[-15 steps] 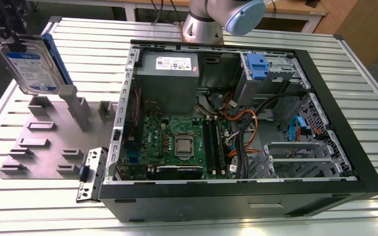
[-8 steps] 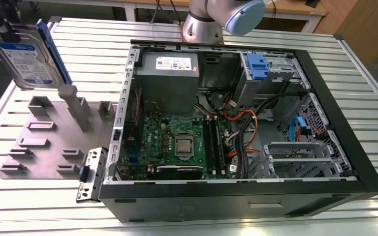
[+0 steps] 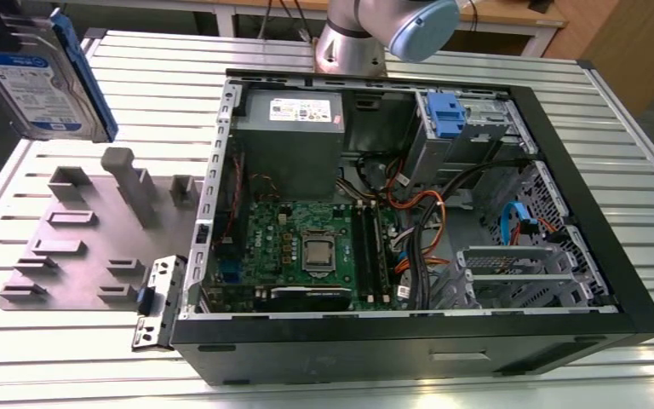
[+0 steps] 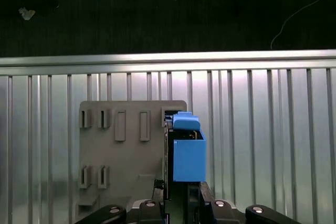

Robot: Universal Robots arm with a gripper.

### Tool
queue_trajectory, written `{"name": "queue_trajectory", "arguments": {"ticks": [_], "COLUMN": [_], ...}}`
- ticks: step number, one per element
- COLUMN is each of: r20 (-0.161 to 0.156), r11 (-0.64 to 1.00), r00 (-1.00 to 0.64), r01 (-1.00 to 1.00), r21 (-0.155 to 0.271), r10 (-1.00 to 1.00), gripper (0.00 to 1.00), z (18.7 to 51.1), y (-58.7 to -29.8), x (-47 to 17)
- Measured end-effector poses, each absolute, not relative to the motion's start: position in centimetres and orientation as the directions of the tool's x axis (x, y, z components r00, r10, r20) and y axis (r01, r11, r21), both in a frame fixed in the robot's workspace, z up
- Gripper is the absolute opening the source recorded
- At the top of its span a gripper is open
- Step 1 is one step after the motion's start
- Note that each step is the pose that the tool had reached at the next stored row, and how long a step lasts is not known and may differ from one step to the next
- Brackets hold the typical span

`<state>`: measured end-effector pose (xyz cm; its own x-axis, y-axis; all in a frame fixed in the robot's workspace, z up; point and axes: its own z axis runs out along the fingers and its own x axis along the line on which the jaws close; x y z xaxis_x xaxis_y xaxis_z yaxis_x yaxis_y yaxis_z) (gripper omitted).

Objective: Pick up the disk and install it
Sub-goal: 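Pick up the disk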

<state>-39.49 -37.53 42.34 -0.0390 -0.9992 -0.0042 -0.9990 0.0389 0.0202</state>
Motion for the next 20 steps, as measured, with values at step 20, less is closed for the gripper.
{"name": "queue_trajectory", "arguments": {"ticks": [20], "r20": [-0.004], "r11": [0.039], "r00": [-0.039], "r01": [-0.999], "r21": [0.02], "r10": [-0.999], "gripper": [0.35], "z": [43.32], "y": [-37.53], "x": [-39.5]}}
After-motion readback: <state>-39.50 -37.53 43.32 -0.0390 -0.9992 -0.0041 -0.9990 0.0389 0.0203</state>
